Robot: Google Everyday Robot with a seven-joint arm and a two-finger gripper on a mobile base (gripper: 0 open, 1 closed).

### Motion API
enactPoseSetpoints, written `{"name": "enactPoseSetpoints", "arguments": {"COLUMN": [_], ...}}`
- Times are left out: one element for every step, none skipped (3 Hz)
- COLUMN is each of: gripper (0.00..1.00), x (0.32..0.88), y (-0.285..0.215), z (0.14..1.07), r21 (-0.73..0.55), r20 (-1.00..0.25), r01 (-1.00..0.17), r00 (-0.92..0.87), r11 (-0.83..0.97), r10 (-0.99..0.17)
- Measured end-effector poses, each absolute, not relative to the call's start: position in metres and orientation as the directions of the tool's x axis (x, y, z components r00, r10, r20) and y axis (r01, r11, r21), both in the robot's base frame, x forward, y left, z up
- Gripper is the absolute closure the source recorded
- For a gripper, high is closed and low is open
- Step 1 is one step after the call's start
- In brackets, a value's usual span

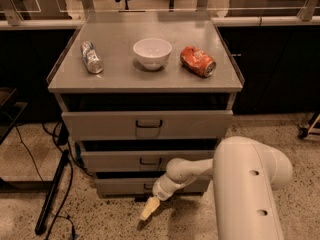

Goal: Open bottom drawer

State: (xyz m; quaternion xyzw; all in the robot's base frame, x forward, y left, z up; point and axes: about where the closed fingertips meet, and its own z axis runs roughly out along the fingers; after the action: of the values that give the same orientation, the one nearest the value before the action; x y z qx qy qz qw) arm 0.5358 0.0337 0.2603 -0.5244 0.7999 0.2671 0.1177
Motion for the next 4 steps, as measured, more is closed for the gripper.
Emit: {"name": "enactPoseSetpoints", "arguments": {"gripper": [0.00,0.00,0.00,0.00], "x": [0.543,0.542,0.543,0.546], "y": [0.054,0.053,0.061,0.064], "z": [0.239,0.234,0.209,0.204], "r21": [0.262,0.265,0.266,0.258], "r20": [-0.439,-0.430,-0.406,-0.407], "r01": [-0.898,-0.897,-0.890,-0.889], "r00": [-0.437,-0.439,-0.451,-0.456], "r11": [0.353,0.355,0.370,0.379], "r10": [-0.785,-0.789,-0.794,-0.792]}}
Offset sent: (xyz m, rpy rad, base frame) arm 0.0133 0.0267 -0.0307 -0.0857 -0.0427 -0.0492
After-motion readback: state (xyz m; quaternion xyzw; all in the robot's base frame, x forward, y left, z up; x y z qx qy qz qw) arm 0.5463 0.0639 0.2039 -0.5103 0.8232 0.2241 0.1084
